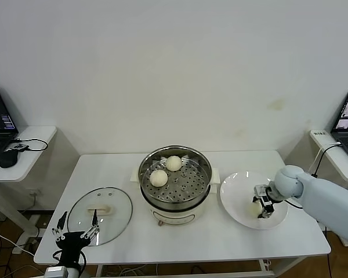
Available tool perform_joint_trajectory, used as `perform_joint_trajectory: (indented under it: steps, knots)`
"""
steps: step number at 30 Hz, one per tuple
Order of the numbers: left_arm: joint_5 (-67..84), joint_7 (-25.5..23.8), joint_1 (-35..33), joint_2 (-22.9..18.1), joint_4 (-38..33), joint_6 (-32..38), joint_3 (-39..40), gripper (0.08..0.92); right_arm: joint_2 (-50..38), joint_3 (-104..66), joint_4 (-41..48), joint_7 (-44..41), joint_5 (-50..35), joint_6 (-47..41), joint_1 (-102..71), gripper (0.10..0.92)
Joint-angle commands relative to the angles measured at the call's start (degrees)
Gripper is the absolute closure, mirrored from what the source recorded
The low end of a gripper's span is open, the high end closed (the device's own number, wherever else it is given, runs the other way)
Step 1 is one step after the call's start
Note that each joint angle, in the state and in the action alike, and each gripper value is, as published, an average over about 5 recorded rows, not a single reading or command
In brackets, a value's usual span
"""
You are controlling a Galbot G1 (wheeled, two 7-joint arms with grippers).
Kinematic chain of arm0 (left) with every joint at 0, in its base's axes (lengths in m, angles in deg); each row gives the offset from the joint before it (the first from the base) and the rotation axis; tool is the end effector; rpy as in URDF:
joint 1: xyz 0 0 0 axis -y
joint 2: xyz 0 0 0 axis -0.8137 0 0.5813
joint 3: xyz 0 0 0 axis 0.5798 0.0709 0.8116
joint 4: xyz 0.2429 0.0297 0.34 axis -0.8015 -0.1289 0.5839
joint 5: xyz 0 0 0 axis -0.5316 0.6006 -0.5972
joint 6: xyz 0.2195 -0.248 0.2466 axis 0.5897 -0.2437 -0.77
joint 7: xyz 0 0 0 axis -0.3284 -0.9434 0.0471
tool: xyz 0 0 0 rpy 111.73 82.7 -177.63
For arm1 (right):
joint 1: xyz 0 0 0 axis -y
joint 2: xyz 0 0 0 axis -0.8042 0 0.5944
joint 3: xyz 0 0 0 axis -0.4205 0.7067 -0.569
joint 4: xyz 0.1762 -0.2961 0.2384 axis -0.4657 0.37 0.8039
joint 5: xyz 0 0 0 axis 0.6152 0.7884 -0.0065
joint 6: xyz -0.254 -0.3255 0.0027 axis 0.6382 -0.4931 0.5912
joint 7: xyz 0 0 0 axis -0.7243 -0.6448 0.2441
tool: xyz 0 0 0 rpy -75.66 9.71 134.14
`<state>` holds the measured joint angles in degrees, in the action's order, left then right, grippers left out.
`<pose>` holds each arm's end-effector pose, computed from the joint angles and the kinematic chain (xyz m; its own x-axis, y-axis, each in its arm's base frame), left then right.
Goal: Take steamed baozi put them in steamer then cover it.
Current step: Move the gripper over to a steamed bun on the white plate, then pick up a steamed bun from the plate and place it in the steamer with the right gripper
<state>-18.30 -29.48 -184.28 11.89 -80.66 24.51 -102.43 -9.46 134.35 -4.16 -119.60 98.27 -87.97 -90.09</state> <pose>0.1501 0.0843 -0.3644 -0.9797 -0.1703 0.1059 -0.1537 0.9769 0.1487 0.5534 -0.1922 -0.2884 -0.1872 -0.0593 0.9805 -0.9777 -0.0855 -0.1918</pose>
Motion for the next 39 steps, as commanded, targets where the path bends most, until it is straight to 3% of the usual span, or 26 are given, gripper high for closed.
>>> perform_joint_trajectory:
  steps: [1, 15, 23, 31, 39]
  knots:
    - [0.0, 0.0, -0.1, 0.2, -0.2, 0.0, -0.1, 0.177, -1.0, 0.6, -1.6, -1.4, -2.1, -0.6, 2.4, 0.414]
    - [0.1, 0.1, -0.2, 0.7, -1.3, 0.0, 0.0, 0.177, -3.9, 10.8, -9.4, -6.3, -17.5, -4.6, 30.5, 0.419]
    - [0.0, 0.1, -0.3, 0.3, -2.3, 0.1, 0.0, 0.177, 3.8, 18.2, -11.0, -4.2, -25.1, -4.7, 44.4, 0.414]
    - [0.0, 0.3, -0.2, 0.2, -2.0, 0.2, -0.9, 0.177, 14.7, 22.0, -15.2, 1.5, -31.2, -3.4, 44.9, 0.411]
    - [0.4, 0.4, -0.8, -0.2, -2.0, 0.5, -2.5, 0.177, 25.3, 25.6, -9.8, 1.7, -24.4, 7.0, 39.6, 0.406]
